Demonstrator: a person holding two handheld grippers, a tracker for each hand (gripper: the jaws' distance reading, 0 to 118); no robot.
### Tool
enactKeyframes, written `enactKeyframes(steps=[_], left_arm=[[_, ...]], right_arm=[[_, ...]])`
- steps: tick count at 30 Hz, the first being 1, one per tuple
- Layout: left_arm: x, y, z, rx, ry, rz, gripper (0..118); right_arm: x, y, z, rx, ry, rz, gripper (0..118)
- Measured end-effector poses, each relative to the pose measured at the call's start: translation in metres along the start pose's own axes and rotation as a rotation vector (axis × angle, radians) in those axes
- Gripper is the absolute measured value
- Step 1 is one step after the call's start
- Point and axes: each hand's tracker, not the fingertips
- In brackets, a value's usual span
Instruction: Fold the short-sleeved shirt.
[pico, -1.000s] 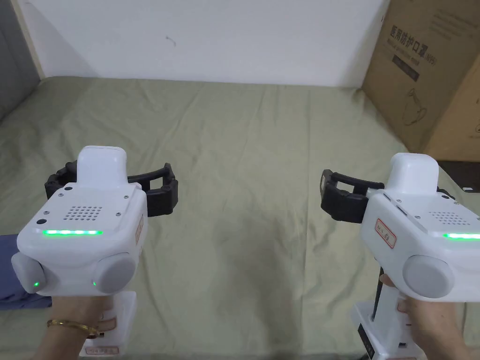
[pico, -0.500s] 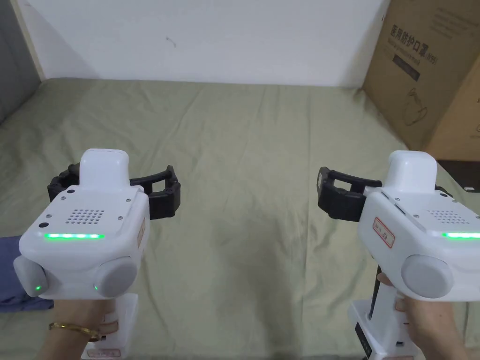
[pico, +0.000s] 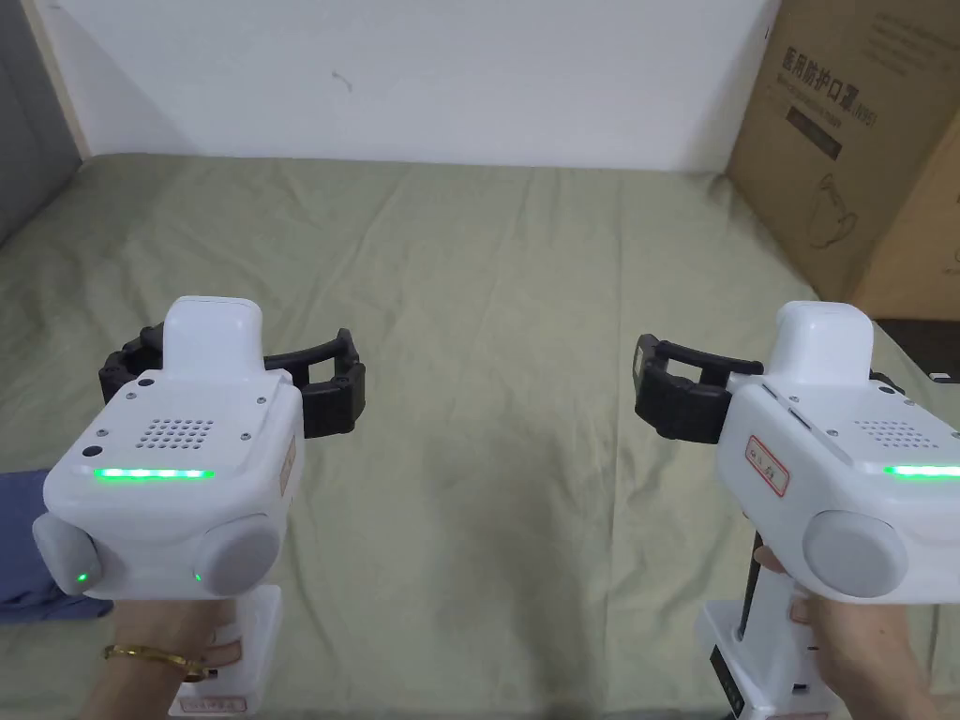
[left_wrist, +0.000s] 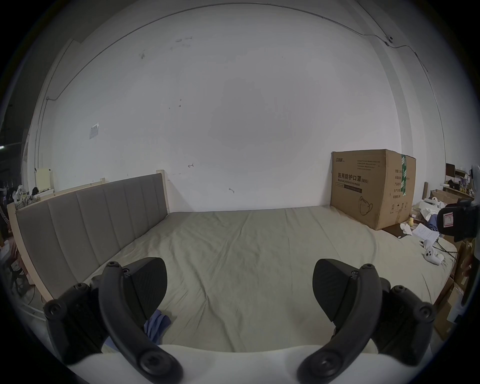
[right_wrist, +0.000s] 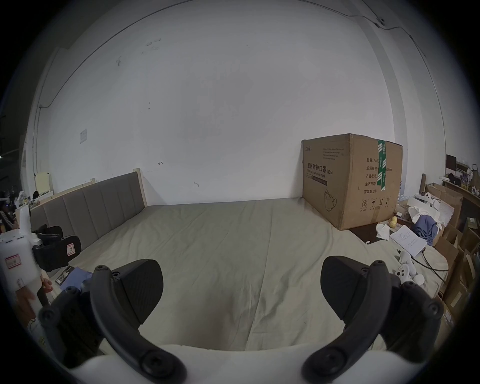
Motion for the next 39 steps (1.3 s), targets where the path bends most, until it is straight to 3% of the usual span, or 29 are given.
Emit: enactKeyframes(steps=[27,30,34,39], left_arm=[[0.007,0.0,0.0,0.002,-0.01,-0.007,112],[0.007,0.003,-0.001,-0.023,0.001,-0.014,112],[0.006,0.011,-0.001,-0.129,-0.014,0.011,112],[0.003,-0.008,0.007,-0.258,-0.028,0.174,112]], right_arm=[[-0.003,0.001,0.0,-0.008,-0.03,0.013,118],[-0.006,0.01,0.002,-0.09,-0.072,-0.031,118],[-0.008,0.033,0.006,-0.205,-0.012,-0.126,118],[-0.024,0.035,-0.005,-0.503,0.002,-0.178,118]])
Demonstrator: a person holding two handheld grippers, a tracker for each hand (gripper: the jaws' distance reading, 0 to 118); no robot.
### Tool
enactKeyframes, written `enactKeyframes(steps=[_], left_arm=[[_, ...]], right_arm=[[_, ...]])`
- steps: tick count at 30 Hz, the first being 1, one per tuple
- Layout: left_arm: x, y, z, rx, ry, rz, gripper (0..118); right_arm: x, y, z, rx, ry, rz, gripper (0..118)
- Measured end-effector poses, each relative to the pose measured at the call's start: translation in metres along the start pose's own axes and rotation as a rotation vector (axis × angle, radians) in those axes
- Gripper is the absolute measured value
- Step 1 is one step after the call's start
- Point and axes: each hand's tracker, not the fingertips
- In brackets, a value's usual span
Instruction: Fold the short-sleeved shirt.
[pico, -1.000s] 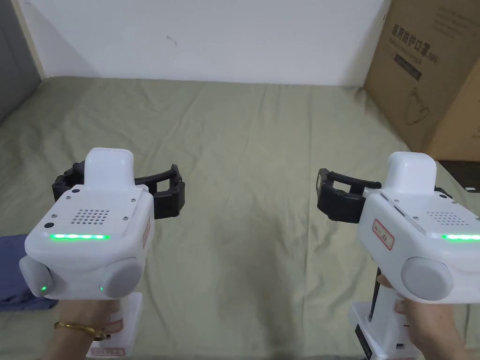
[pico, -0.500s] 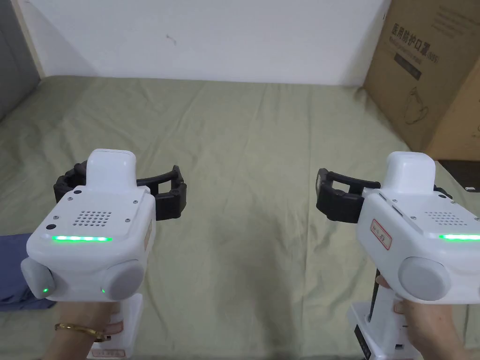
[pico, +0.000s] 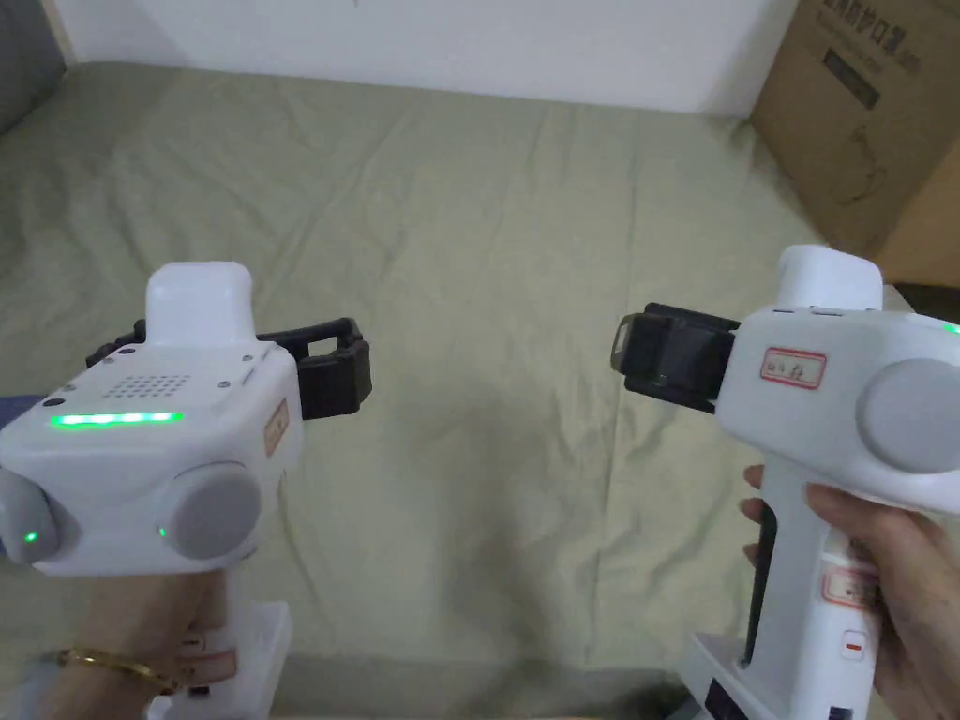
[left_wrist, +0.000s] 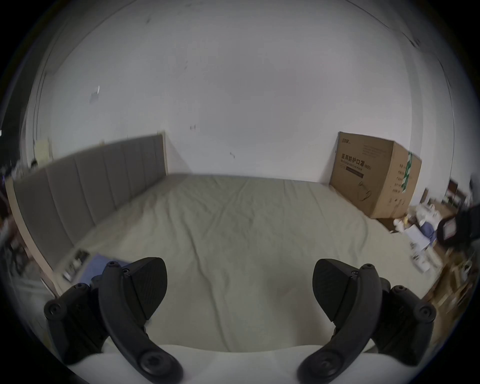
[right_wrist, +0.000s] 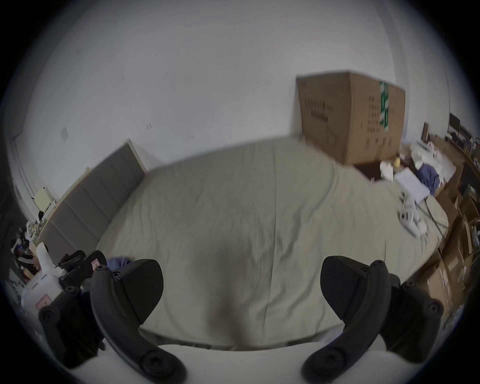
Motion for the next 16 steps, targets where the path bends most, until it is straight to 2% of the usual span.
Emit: enactKeyframes(steps=[2,6,8,10,13,16], left_arm=[[-0.006,-0.016,-0.002,-0.074,-0.014,0.044,112],[-0.011,-0.039,-0.013,-0.132,0.061,-0.001,112],[-0.014,-0.047,-0.022,-0.165,0.095,-0.044,112],[-0.017,-0.051,-0.033,-0.196,0.108,-0.062,112],[-0.024,-0.056,-0.056,-0.225,0.124,-0.05,112],[-0.029,-0.056,-0.091,-0.263,0.134,-0.02,112]], right_arm=[[-0.01,-0.014,-0.013,-0.081,-0.044,0.002,118],[-0.028,-0.046,-0.042,-0.202,-0.096,0.065,118],[-0.034,-0.068,-0.056,-0.143,-0.101,0.118,118],[-0.039,-0.075,-0.07,-0.151,-0.184,0.105,118],[-0.031,-0.066,-0.101,-0.206,-0.152,0.068,118],[-0.02,-0.051,-0.135,-0.227,-0.151,0.072,118]])
